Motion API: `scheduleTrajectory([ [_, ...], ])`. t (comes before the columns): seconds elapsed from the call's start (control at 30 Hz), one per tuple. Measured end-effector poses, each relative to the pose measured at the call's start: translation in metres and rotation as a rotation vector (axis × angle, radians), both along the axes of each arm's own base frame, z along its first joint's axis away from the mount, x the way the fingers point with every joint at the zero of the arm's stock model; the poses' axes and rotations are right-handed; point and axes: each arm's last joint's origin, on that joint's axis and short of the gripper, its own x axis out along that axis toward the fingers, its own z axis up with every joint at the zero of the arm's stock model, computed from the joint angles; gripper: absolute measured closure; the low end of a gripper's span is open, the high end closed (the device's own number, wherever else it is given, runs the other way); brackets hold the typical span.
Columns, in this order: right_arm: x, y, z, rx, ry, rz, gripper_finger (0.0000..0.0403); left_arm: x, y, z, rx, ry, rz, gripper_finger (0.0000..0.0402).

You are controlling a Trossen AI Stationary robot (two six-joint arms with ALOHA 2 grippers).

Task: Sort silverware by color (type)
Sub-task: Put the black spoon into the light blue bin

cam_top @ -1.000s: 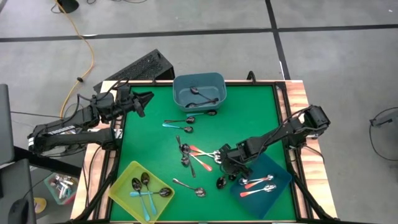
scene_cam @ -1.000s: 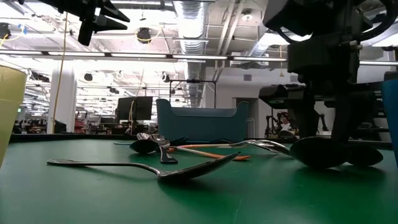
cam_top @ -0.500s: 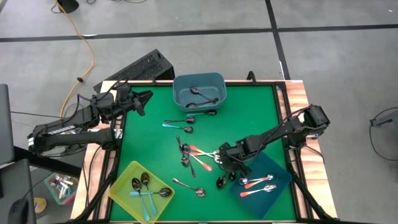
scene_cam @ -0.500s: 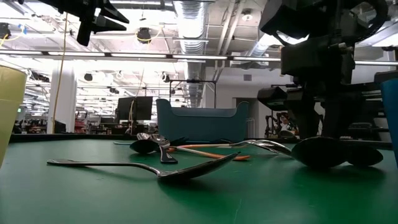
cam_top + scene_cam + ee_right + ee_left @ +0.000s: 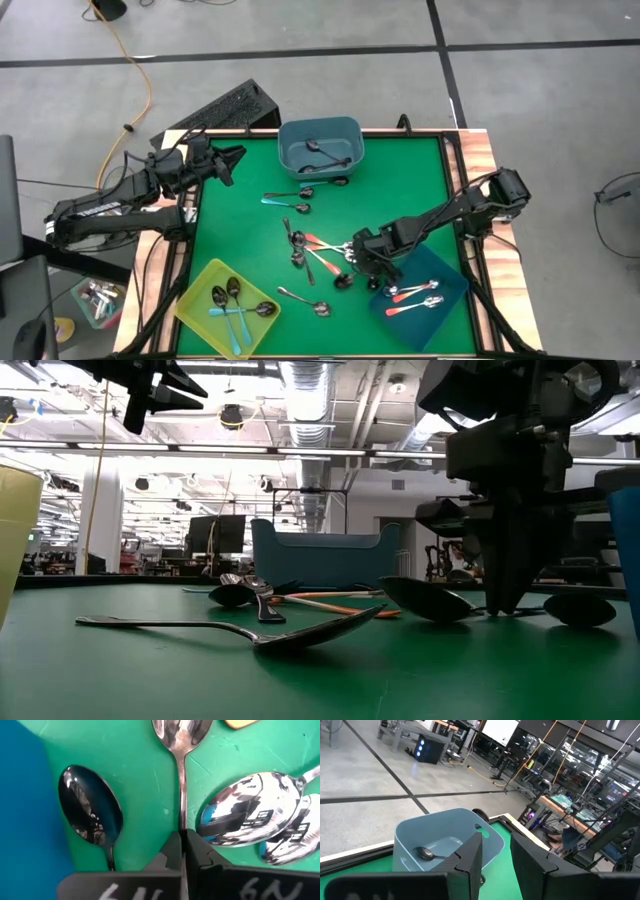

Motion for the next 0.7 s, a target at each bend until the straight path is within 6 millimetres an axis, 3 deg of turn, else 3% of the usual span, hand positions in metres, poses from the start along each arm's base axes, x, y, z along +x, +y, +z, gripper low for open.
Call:
scheduleTrajectory([
  [0.43,0.013,0.001,0.014,0.056,-0.028,-0.14,0.0396,0.0,0.0,0.0,0.0,0.0,0.0,0.0315],
  [0.7,0.031,0.001,0.038,0.097,-0.113,-0.181,0.0396,0.0,0.0,0.0,0.0,0.0,0.0,0.0315],
])
